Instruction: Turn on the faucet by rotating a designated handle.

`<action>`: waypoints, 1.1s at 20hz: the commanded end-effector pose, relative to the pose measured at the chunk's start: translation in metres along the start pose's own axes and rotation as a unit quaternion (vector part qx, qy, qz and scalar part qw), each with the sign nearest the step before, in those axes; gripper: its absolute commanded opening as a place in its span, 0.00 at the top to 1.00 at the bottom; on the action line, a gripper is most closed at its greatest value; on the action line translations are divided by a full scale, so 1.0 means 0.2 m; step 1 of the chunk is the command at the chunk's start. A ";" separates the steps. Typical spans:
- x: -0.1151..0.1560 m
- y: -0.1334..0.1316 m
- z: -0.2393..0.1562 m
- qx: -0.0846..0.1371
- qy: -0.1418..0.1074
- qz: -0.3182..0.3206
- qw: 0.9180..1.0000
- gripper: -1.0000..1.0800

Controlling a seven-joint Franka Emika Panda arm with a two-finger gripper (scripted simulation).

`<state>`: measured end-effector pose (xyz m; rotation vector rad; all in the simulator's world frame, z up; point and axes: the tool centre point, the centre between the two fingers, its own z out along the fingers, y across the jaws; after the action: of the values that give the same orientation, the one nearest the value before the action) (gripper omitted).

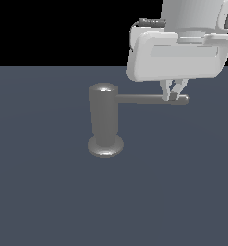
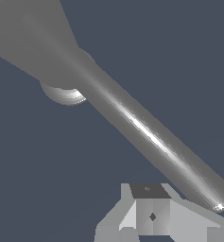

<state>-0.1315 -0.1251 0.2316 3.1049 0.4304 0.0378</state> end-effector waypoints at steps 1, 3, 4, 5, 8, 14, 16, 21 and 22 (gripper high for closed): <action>0.05 0.02 0.01 0.000 -0.001 -0.003 1.000 1.00; 0.07 0.04 0.02 0.000 -0.002 -0.003 1.000 1.00; 0.08 0.05 0.02 0.000 -0.002 -0.002 1.000 1.00; 0.09 0.06 0.02 0.000 -0.002 -0.002 1.000 1.00; 0.13 0.09 0.02 0.000 -0.003 -0.001 1.000 1.00; 0.20 0.16 0.03 0.001 -0.004 0.001 1.000 1.00; 0.22 0.18 0.03 0.001 -0.005 0.002 1.000 1.00; 0.28 0.23 0.04 0.002 -0.006 0.003 1.000 1.00; 0.29 0.24 0.04 0.002 -0.006 0.004 1.000 1.00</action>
<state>-0.0651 -0.1533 0.2316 3.1074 0.4204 0.0347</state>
